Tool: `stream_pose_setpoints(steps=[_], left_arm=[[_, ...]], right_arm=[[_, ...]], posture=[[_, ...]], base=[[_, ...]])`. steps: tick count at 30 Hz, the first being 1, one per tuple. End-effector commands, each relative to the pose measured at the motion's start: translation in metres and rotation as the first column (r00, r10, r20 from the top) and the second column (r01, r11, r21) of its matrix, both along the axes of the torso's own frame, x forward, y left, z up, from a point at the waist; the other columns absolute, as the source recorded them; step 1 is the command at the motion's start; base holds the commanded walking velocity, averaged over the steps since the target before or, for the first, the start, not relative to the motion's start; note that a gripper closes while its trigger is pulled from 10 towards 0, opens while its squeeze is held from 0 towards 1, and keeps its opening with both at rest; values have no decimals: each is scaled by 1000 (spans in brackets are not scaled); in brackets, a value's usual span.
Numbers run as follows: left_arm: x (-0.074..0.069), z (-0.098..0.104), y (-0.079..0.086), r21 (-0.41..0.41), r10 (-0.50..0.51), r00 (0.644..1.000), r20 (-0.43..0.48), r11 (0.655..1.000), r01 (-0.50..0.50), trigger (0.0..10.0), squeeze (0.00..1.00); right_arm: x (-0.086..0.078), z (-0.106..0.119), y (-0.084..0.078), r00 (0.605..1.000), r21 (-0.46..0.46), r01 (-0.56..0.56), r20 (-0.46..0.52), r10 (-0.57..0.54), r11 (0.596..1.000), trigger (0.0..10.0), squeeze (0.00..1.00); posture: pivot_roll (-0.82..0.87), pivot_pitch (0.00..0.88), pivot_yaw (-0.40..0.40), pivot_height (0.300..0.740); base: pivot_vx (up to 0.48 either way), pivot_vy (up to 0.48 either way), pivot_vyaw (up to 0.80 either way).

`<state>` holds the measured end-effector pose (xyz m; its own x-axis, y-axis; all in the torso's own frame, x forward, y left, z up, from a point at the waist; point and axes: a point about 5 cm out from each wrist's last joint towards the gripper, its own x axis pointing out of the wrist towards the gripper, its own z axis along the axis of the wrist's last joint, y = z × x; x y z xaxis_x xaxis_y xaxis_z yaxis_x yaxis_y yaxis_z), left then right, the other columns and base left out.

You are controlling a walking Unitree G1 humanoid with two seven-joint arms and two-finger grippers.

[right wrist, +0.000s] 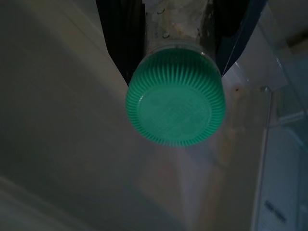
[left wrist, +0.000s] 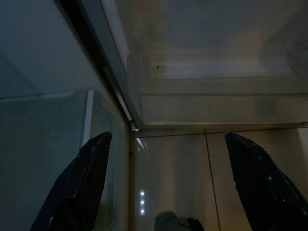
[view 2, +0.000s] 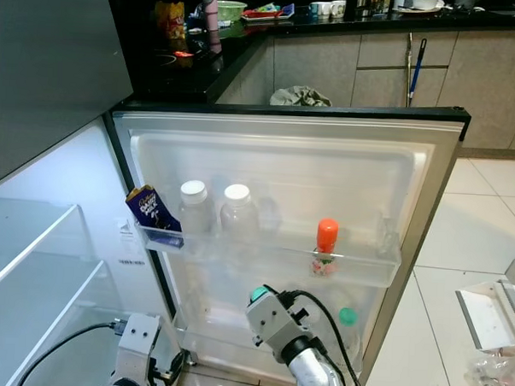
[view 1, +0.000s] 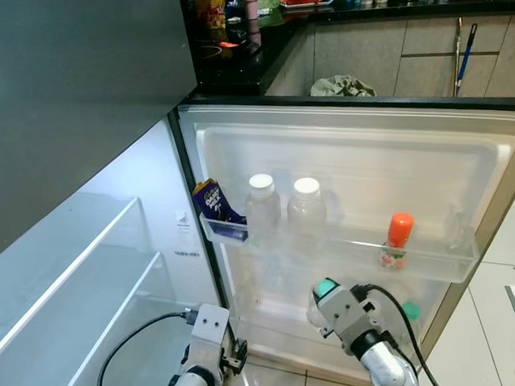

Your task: Restocking fridge

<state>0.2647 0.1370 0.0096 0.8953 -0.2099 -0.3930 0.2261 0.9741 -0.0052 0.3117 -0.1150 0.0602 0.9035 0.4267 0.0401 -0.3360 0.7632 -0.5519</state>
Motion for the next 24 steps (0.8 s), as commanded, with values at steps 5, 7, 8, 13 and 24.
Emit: stream_pose_setpoints(steps=[5, 7, 8, 13, 24], left_arm=[[-6, 0, 6, -2, -10, 1000, 7, 1000, 10, 10000, 0], [-8, 1, 5, -5, -16, 1000, 12, 1000, 16, 10000, 0], [-9, 0, 4, -5, -17, 1000, 13, 1000, 17, 10000, 0], [-13, -1, 5, -14, 17, 1000, 13, 1000, -17, 10000, 0], [-26, -3, 9, -11, 34, 999, 1, 999, -34, 10000, 0]], right_arm=[[-5, -5, 12, 998, -60, -51, 20, 52, 997, 10000, 0], [-5, -6, 14, 998, -76, -55, 18, 57, 996, 10000, 0], [-5, -6, 14, 998, -87, -61, 13, 63, 994, 10000, 0], [-4, -8, 14, 996, -159, -89, 17, 92, 983, 10000, 0], [4, -5, 2, 996, -254, -28, 69, 47, 967, 10000, 0]], posture=[[78, 171, 74, 616], [78, 177, 68, 616], [79, 185, 54, 616], [89, 200, 22, 616], [101, 209, 25, 616]], base=[[0, 0, 0], [0, 0, 0], [0, 0, 0], [0, 0, 0], [0, 0, 0]])
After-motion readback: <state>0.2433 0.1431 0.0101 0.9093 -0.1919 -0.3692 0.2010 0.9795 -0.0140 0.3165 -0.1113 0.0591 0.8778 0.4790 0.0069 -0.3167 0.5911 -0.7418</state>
